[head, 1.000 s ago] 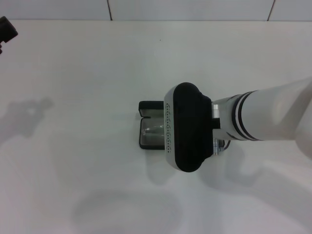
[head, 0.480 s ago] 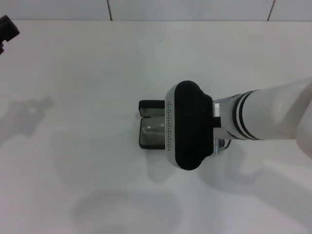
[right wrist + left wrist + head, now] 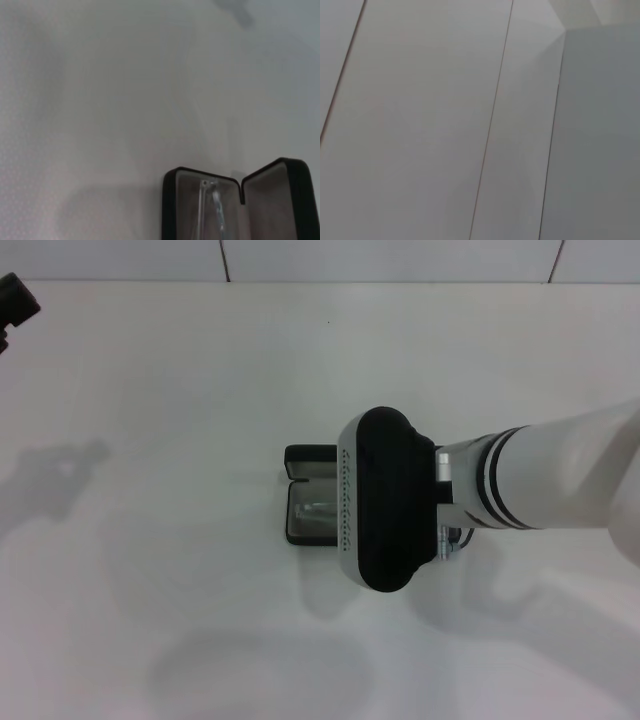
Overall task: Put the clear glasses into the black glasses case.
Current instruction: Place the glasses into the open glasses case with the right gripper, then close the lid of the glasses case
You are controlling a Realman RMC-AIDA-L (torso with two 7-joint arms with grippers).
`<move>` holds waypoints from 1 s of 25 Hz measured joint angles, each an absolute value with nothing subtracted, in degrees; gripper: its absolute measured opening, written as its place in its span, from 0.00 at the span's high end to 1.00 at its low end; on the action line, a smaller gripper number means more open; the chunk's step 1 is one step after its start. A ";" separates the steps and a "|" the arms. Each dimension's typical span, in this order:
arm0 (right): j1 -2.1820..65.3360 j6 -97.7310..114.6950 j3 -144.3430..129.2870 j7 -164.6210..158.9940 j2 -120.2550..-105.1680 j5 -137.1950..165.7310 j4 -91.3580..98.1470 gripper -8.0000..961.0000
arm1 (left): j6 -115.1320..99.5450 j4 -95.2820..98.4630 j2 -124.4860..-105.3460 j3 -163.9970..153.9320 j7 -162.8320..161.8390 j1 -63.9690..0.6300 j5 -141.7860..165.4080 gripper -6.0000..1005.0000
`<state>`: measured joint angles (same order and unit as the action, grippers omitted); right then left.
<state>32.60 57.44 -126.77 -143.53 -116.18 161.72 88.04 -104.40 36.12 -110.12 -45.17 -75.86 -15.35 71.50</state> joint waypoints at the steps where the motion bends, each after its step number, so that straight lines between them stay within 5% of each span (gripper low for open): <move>1: 32.60 57.47 -126.85 -143.53 -116.18 161.72 88.16 0.82 | -104.41 36.12 -110.12 -45.17 -75.86 -15.30 71.50 0.92; 25: 32.04 61.65 -129.10 -143.07 -116.19 160.11 94.60 0.82 | -104.85 36.20 -110.34 -45.18 -75.77 -14.50 71.57 0.91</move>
